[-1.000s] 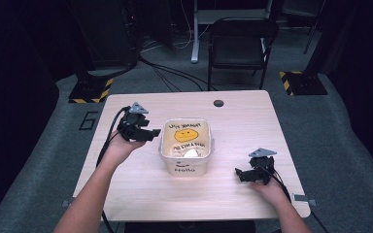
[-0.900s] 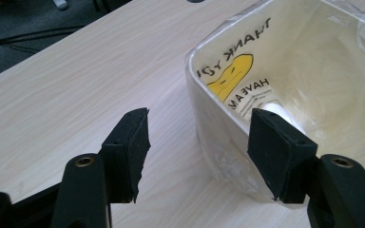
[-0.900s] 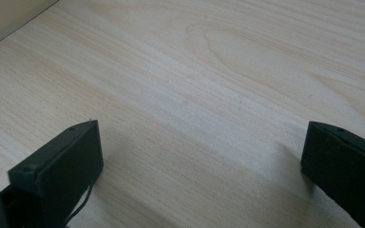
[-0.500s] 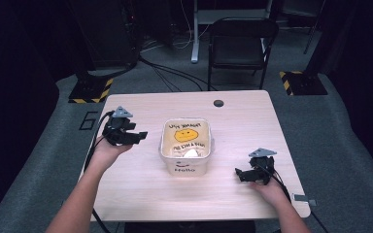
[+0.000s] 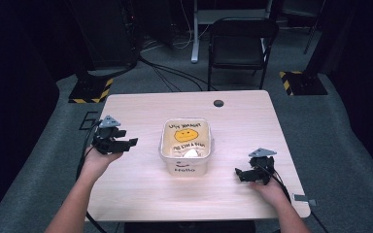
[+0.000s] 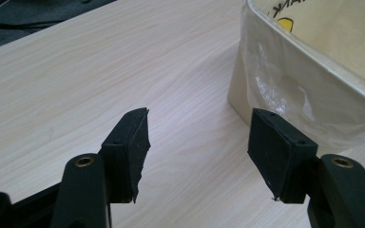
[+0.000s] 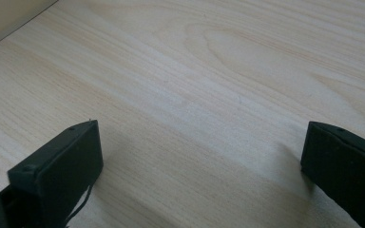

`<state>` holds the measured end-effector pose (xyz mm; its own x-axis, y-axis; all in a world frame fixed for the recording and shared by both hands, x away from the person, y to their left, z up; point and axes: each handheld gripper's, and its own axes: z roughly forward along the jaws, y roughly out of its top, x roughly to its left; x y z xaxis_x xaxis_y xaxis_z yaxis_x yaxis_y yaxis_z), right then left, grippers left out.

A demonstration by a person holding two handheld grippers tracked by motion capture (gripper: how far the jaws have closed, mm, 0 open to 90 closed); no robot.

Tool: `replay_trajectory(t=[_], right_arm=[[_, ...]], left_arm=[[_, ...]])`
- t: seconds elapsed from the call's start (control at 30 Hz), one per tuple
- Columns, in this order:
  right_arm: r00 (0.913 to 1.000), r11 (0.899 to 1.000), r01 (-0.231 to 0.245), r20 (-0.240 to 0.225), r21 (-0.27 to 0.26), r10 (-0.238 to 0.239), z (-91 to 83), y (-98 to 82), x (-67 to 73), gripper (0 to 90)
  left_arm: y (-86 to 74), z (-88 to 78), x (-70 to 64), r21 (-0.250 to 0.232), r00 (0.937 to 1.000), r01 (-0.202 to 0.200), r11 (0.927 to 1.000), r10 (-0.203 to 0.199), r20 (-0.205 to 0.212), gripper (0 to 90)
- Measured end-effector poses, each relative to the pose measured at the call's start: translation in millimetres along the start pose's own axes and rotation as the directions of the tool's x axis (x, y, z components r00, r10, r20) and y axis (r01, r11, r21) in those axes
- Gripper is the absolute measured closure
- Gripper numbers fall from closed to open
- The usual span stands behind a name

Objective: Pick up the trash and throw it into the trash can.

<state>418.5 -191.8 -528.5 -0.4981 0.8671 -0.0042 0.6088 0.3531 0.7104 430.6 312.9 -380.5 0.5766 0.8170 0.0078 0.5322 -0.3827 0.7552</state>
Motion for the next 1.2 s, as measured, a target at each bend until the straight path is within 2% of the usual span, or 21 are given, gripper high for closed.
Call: replay_trajectory(t=[0.27, 0.67, 1.0, 1.17, 1.2], right_arm=[[1.0000, 1.000, 0.000, 0.001, 0.000, 0.000, 0.0, 0.0, 0.1, 0.0], [1.0000, 1.000, -0.002, 0.003, 0.001, 0.002, 0.1, 0.1, 0.3, 0.0], [1.0000, 1.000, -0.002, 0.002, 0.001, 0.002, 0.1, 0.1, 0.2, 0.0], [1.0000, 1.000, -0.002, 0.002, 0.001, 0.002, 0.1, 0.1, 0.3, 0.0], [1.0000, 1.000, -0.002, 0.002, 0.001, 0.002, 0.1, 0.1, 0.3, 0.0]], left_arm=[[-25.2, 1.7, 5.0, -0.020, 0.9996, 0.027, 0.9994, -0.027, -0.007, 39.0], [-62.0, 10.6, 8.7, -0.015, 0.9971, 0.074, 0.9971, -0.074, -0.016, 38.9], [-82.9, 20.2, 11.0, -0.004, 0.9942, 0.106, 0.9943, -0.106, -0.019, 38.4], [-91.0, 25.1, 12.5, 0.006, 0.9955, 0.089, 0.9960, -0.089, -0.034, 38.0], [-93.0, 26.0, 12.4, 0.008, 0.9948, 0.096, 0.9954, -0.096, -0.036, 37.8]])
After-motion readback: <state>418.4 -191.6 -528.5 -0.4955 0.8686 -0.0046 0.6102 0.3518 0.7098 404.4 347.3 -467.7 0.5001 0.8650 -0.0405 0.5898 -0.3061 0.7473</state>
